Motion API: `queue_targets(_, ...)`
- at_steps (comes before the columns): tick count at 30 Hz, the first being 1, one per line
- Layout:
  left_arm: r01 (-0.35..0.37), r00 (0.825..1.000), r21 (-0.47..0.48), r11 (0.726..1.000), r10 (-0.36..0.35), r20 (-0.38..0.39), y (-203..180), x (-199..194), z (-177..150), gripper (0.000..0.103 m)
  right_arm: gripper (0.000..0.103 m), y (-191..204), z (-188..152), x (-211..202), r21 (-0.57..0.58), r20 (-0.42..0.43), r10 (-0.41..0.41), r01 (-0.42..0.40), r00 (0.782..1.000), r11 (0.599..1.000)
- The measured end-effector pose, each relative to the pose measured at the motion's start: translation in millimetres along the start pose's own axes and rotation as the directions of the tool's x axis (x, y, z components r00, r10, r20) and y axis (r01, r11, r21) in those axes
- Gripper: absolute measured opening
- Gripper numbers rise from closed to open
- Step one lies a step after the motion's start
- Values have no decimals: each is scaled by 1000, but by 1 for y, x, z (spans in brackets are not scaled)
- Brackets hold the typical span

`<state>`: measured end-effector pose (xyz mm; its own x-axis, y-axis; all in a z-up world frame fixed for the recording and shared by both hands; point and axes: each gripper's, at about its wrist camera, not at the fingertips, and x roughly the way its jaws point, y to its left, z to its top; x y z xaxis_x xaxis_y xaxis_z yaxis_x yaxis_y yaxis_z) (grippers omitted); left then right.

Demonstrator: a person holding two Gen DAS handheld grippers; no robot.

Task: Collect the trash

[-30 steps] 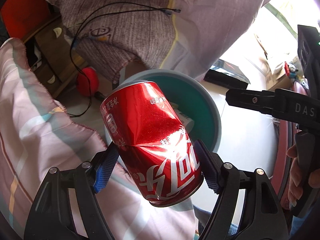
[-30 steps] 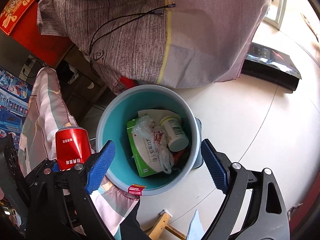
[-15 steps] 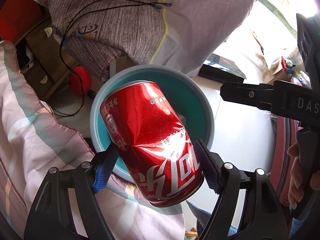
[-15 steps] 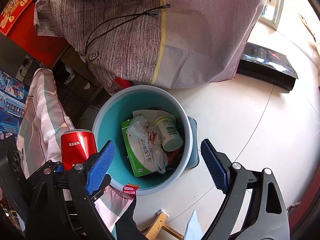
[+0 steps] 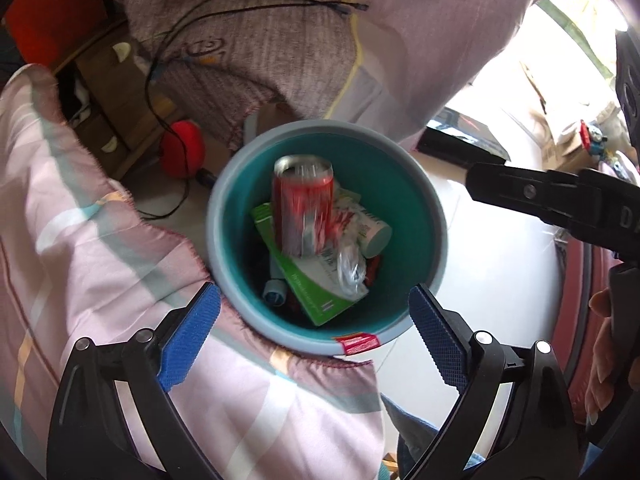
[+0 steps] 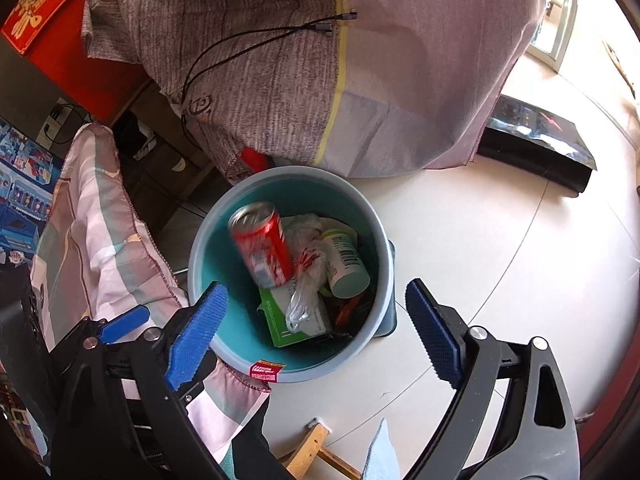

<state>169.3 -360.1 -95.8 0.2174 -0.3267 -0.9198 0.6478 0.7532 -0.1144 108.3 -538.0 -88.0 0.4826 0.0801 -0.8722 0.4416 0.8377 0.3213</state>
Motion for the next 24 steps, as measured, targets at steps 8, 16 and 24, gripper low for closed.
queue_targets(8, -35, 999, -28, 999, 36, 20, 15, -29, -21, 95, 95, 17, -17, -26, -82, 86, 62, -55, 994, 995)
queue_targets(16, -128, 989, -100, 987, 134, 58, 33, -65, -49, 99, 96, 31, -43, -41, -115, 68, 77, -69, 995, 991)
queue_targets(24, -152, 980, -166, 974, 170, 101, 47, -99, -82, 99, 96, 60, -87, -83, -244, 221, 53, 3, 974, 970)
